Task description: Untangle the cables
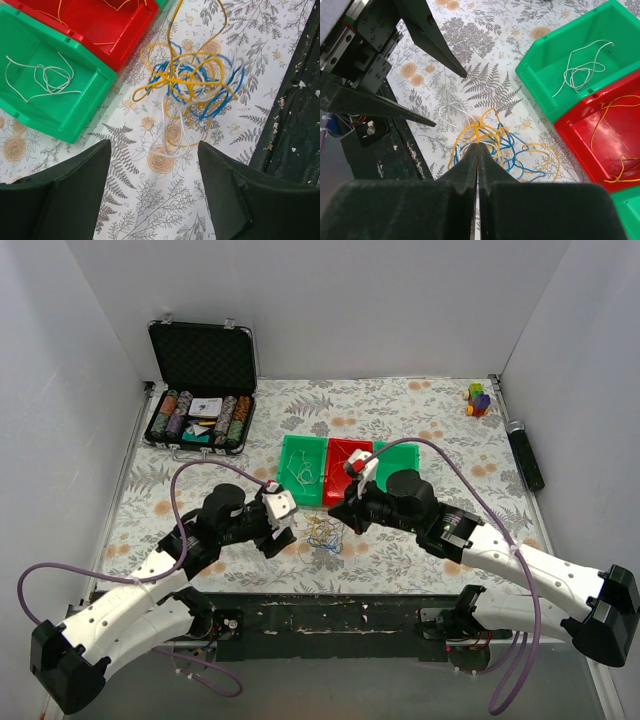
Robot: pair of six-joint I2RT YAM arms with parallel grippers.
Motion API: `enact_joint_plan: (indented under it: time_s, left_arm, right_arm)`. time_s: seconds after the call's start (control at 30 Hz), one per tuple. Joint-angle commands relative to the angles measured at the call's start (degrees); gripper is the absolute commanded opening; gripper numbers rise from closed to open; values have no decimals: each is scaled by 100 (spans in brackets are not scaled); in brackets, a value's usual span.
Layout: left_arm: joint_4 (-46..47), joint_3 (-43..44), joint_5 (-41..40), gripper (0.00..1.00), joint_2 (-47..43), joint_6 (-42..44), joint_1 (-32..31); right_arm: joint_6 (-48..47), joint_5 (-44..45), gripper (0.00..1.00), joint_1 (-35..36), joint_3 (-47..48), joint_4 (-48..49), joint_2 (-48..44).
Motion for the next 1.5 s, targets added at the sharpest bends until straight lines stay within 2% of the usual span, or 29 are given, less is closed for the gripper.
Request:
enact_joint_plan:
  time_s: [0.0,0.2,0.4,0.53,0.73,1.0,1.47]
  left_arm:
    - [-277,663,55,71,-102,24,51]
    - [-507,1306,538,79,-32,-46,51]
    - [99,1061,855,83,205,-441,51]
    - [740,815,689,83,266,-766,51]
    - [1383,683,346,75,354,-889,51]
    - [1173,411,627,56,285,-820,51]
    - [1260,-389,328,54,82,-450,42]
  right_arm:
    - [-127,-186,1,9,422,-118,120]
    - [-127,-440,1,88,642,-101,190]
    - [-162,-538,1,307,1169,-276,322]
    - [-145,-538,1,413,1459,-382,287]
    - [-118,-617,1,466,1679,-470,199]
    - [-206,68,1,483,1942,-532,-73]
    - [-470,956,1,483,2865,-707,-346]
